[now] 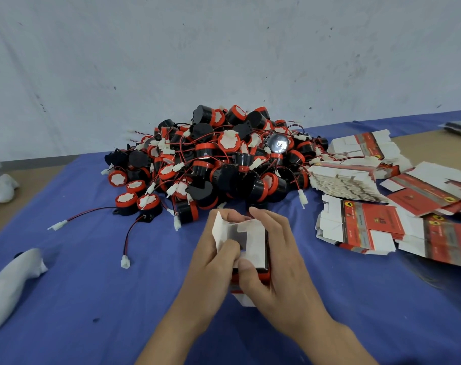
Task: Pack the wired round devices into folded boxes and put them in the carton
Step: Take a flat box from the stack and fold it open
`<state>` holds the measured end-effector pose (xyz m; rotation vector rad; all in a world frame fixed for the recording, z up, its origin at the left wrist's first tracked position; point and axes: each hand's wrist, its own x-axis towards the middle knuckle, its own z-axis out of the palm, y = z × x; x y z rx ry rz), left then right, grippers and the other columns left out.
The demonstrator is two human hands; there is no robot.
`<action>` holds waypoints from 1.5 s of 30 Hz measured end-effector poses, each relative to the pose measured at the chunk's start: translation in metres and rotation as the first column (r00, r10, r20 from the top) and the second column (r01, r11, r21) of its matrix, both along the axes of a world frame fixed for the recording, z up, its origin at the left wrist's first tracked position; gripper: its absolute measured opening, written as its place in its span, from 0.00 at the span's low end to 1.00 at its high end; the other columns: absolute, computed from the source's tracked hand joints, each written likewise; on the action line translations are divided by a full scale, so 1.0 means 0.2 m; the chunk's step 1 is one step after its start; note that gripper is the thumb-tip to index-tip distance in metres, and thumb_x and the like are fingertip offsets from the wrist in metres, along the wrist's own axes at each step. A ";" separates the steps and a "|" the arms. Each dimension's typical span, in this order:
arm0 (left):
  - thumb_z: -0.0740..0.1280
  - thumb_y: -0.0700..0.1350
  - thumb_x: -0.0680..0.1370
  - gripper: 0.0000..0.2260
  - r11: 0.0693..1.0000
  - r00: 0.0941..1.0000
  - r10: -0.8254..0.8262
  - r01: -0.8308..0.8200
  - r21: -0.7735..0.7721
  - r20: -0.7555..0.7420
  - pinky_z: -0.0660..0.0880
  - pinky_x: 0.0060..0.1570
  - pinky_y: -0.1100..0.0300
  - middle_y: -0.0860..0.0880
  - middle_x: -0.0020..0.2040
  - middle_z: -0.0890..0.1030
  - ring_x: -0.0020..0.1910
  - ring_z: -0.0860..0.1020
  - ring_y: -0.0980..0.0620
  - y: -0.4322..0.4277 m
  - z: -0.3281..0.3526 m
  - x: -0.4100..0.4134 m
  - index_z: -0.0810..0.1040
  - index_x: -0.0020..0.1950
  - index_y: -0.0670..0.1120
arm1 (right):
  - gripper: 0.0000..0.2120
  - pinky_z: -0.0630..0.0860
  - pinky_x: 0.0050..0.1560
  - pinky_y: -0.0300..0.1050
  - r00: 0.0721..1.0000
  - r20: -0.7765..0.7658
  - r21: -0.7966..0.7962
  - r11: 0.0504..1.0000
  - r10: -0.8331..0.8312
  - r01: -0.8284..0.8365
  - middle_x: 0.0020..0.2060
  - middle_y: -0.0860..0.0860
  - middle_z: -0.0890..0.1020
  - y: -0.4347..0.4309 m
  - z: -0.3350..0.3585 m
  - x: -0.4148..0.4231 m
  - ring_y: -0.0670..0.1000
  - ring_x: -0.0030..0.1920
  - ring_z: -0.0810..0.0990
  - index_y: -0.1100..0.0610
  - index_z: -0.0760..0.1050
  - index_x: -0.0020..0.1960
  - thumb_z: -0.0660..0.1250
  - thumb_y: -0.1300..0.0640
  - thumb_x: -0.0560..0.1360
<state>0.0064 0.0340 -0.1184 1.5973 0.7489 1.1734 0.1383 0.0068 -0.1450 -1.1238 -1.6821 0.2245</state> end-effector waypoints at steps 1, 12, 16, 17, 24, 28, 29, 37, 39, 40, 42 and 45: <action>0.57 0.39 0.72 0.16 1.000 1.000 0.001 -0.001 -0.001 0.006 0.75 0.33 0.64 0.55 0.41 0.79 0.38 0.78 0.60 0.00 0.00 0.00 0.74 0.56 0.52 | 0.27 0.74 0.64 0.41 1.000 0.001 -0.004 1.000 0.000 0.000 0.69 0.38 0.64 0.00 0.00 0.00 0.45 0.70 0.69 0.46 0.61 0.74 0.59 0.43 0.77; 0.58 0.39 0.74 0.06 0.999 1.000 0.009 -0.009 0.040 0.011 0.75 0.31 0.60 0.51 0.37 0.76 0.35 0.75 0.54 0.00 0.00 0.00 0.71 0.50 0.45 | 0.21 0.74 0.63 0.39 0.999 -0.040 -0.048 0.999 0.010 -0.012 0.67 0.40 0.66 0.00 0.01 -0.01 0.44 0.73 0.66 0.49 0.71 0.66 0.59 0.43 0.75; 0.58 0.39 0.74 0.06 0.998 0.999 0.038 -0.038 0.058 0.003 0.74 0.30 0.61 0.51 0.36 0.75 0.33 0.75 0.55 0.00 0.00 0.01 0.70 0.50 0.44 | 0.18 0.71 0.58 0.27 0.988 -0.139 -0.111 0.991 0.061 -0.077 0.68 0.40 0.66 -0.01 0.01 -0.02 0.41 0.75 0.62 0.43 0.70 0.64 0.59 0.45 0.75; 0.57 0.38 0.74 0.06 0.997 0.999 0.044 -0.044 0.070 0.005 0.73 0.29 0.62 0.52 0.36 0.75 0.32 0.74 0.56 0.00 0.00 0.01 0.70 0.49 0.45 | 0.17 0.71 0.56 0.25 0.981 -0.177 -0.123 0.987 0.084 -0.107 0.68 0.40 0.67 -0.01 0.02 -0.03 0.40 0.74 0.63 0.42 0.70 0.63 0.59 0.45 0.75; 0.58 0.38 0.75 0.07 0.985 0.994 0.110 -0.109 0.132 -0.006 0.76 0.32 0.64 0.52 0.37 0.78 0.34 0.77 0.58 0.00 0.00 0.03 0.72 0.47 0.48 | 0.14 0.76 0.46 0.26 0.956 -0.260 -0.126 0.977 0.138 -0.175 0.63 0.42 0.72 -0.01 0.05 -0.03 0.43 0.62 0.76 0.36 0.70 0.61 0.59 0.47 0.77; 0.58 0.39 0.75 0.07 0.982 0.992 0.124 -0.121 0.146 -0.010 0.76 0.33 0.65 0.52 0.39 0.80 0.35 0.79 0.59 0.00 0.00 0.03 0.72 0.49 0.48 | 0.12 0.76 0.52 0.32 0.970 -0.229 -0.135 0.984 0.086 -0.120 0.62 0.40 0.72 0.00 0.04 -0.03 0.45 0.62 0.76 0.33 0.69 0.60 0.58 0.41 0.77; 0.57 0.39 0.76 0.07 0.980 0.992 0.129 -0.125 0.156 -0.016 0.77 0.33 0.64 0.51 0.39 0.80 0.35 0.79 0.57 0.00 -0.01 0.04 0.72 0.50 0.48 | 0.11 0.76 0.51 0.32 0.963 -0.253 -0.140 0.981 0.093 -0.132 0.62 0.40 0.72 0.00 0.04 -0.03 0.45 0.62 0.77 0.32 0.70 0.60 0.58 0.39 0.78; 0.57 0.39 0.75 0.10 0.977 0.988 0.152 -0.152 0.152 0.012 0.76 0.34 0.64 0.51 0.42 0.81 0.36 0.79 0.57 0.00 0.00 0.04 0.73 0.52 0.50 | 0.13 0.77 0.53 0.35 0.950 -0.277 -0.156 0.968 0.147 -0.195 0.62 0.41 0.73 0.01 0.05 -0.01 0.46 0.62 0.77 0.34 0.69 0.61 0.58 0.42 0.78; 0.57 0.39 0.75 0.10 0.975 0.987 0.162 -0.160 0.156 0.002 0.77 0.34 0.64 0.51 0.43 0.81 0.37 0.79 0.56 -0.01 0.00 0.04 0.73 0.52 0.50 | 0.13 0.78 0.52 0.38 0.952 -0.273 -0.148 0.972 0.140 -0.185 0.61 0.42 0.73 0.01 0.05 -0.01 0.47 0.61 0.78 0.34 0.69 0.60 0.58 0.43 0.77; 0.57 0.39 0.75 0.11 0.976 0.987 0.161 -0.158 0.153 -0.006 0.77 0.34 0.64 0.51 0.43 0.81 0.37 0.79 0.56 -0.01 0.00 0.04 0.73 0.53 0.51 | 0.12 0.78 0.51 0.39 0.953 -0.274 -0.143 0.974 0.133 -0.177 0.61 0.42 0.73 0.01 0.05 -0.01 0.48 0.60 0.78 0.35 0.70 0.60 0.58 0.44 0.77; 0.58 0.41 0.76 0.13 0.979 0.988 0.152 -0.146 0.144 -0.025 0.78 0.36 0.64 0.52 0.46 0.81 0.40 0.81 0.55 -0.01 0.00 0.05 0.73 0.58 0.53 | 0.12 0.78 0.49 0.39 0.956 -0.273 -0.123 0.982 0.107 -0.145 0.59 0.43 0.74 0.01 0.05 -0.01 0.49 0.57 0.79 0.39 0.70 0.59 0.58 0.45 0.77; 0.59 0.46 0.79 0.15 0.990 0.994 0.100 -0.096 0.104 -0.036 0.78 0.44 0.65 0.56 0.52 0.81 0.48 0.82 0.56 -0.03 0.02 0.04 0.72 0.65 0.57 | 0.12 0.76 0.47 0.35 0.963 -0.264 -0.089 0.993 0.053 -0.079 0.57 0.44 0.74 0.02 0.05 0.01 0.48 0.56 0.78 0.44 0.71 0.58 0.58 0.46 0.76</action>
